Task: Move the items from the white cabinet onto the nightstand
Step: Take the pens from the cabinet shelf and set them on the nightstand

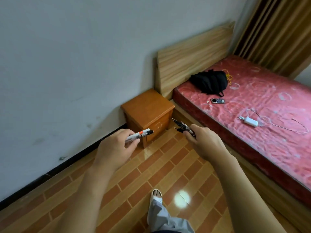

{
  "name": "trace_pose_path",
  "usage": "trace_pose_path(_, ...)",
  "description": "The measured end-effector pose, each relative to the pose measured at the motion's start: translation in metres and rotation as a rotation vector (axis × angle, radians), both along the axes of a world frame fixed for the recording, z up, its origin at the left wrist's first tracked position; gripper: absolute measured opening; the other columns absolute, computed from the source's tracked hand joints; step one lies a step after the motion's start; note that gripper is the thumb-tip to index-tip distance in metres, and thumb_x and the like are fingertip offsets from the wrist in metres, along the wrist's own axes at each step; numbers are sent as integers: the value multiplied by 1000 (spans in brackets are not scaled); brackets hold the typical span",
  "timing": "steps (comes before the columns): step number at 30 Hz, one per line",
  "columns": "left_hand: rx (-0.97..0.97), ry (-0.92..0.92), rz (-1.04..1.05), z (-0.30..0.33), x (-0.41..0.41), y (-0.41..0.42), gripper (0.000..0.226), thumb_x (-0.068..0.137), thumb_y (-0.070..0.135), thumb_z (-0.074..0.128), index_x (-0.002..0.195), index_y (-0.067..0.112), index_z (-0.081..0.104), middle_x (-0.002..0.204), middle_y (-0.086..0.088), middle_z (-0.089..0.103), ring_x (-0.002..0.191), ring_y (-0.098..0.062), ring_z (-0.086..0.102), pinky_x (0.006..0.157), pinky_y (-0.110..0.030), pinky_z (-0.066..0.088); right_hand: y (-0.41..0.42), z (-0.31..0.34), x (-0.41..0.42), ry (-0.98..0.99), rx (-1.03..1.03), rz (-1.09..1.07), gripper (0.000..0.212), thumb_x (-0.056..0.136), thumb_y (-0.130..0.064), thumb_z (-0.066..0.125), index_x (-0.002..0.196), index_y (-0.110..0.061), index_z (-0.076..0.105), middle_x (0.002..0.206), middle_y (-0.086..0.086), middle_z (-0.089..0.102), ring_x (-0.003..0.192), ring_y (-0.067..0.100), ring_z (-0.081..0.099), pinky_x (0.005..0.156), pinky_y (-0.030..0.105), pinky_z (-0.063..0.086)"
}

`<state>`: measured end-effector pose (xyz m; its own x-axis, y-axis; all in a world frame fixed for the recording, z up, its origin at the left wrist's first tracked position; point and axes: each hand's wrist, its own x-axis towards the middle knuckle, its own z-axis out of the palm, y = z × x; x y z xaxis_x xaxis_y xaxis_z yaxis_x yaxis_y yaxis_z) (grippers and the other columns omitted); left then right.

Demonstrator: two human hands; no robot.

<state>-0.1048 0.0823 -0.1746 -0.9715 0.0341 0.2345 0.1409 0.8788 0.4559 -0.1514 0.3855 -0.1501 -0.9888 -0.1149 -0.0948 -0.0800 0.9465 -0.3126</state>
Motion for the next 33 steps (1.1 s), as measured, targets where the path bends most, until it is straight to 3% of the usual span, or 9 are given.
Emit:
trace_pose_path(4,-70,-38,37,4,-57,-24,15,94,46,68,101,33,66,84,16,59,59,-6,48,52,-12,28,-23,-6,-82,16,22,56,32,106,-50,42,86,-26,49,70,-6,59,58,15,57,50,33,35)
trace_pose_path(10,-114,-27,113,13,-132,-63,17,94,48,65,103,34,65,87,13,63,70,-15,60,58,-32,50,-60,-3,-184,80,50,134,33,105,-51,41,89,-25,51,73,-6,59,62,15,56,56,38,45)
trace_pose_path(13,-108,-8,121,18,-157,-84,18,95,49,62,104,34,64,90,11,64,72,-15,60,60,-35,53,-81,2,-219,104,47,169,32,105,-50,41,89,-25,51,72,-6,59,62,16,57,59,40,51)
trace_pose_path(19,-125,6,137,15,-218,-128,21,96,48,62,106,30,65,89,13,62,67,-11,56,54,-22,42,-128,-4,-282,129,69,212,33,104,-51,41,88,-24,51,72,-5,60,63,19,59,60,42,51)
trace_pose_path(24,-115,-1,70,6,-279,-173,22,97,50,60,110,32,63,92,16,62,73,-8,62,56,-19,47,-168,-9,-328,146,96,200,33,105,-49,42,83,-25,46,68,-5,56,60,17,55,53,38,40)
trace_pose_path(29,-105,42,7,2,-362,-227,22,96,47,64,109,29,66,91,13,65,72,-10,64,56,-27,52,-215,-11,-380,139,74,101,32,104,-51,41,83,-27,46,68,-6,57,60,16,57,58,40,48)
trace_pose_path(33,-93,31,-92,0,-422,-255,23,95,45,67,110,28,67,93,14,67,71,-8,63,56,-16,45,-239,-11,-412,110,88,42,29,104,-51,42,87,-28,47,70,-7,58,61,15,57,55,37,44)
